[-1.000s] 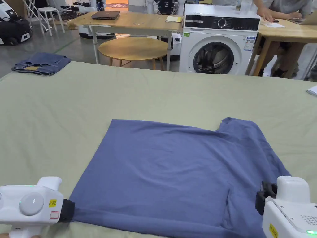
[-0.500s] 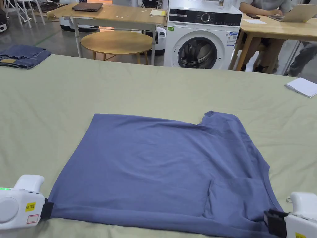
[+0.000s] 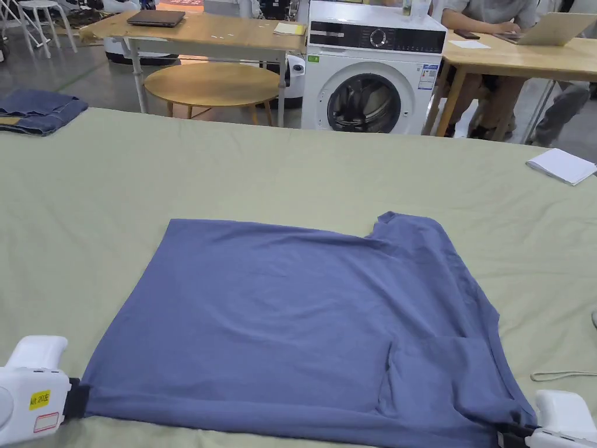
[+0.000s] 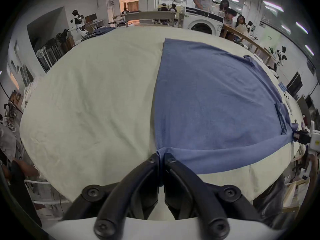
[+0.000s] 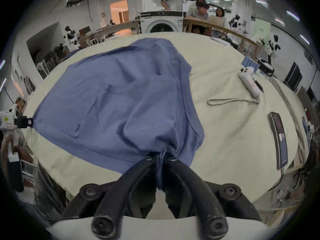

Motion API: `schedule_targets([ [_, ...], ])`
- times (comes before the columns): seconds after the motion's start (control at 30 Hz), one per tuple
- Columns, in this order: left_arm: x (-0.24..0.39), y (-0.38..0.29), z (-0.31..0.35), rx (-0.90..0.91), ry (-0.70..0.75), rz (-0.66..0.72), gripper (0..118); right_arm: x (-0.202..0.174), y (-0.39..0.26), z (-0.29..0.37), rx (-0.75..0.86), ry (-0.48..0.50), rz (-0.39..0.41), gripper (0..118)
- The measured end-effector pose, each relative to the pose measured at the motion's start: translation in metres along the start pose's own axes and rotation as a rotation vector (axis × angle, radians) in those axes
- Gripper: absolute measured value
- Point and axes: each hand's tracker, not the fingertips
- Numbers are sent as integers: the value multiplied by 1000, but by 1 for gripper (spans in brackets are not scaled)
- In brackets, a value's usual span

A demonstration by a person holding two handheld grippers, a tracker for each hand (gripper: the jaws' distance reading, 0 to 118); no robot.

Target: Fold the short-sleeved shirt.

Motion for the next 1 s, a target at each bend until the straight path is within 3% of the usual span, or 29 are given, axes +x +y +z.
schedule_targets([
  [0.3, 4, 41, 42, 164, -71, 7, 0, 0, 51, 34, 135, 44, -34, 6],
  [0.57, 0, 117, 20, 239, -84, 32, 0, 1, 125, 15, 221, 2, -78, 6],
  [1.0, 10, 198, -67, 134, -43, 42, 0, 1, 209, -92, 88, -2, -132, 6],
])
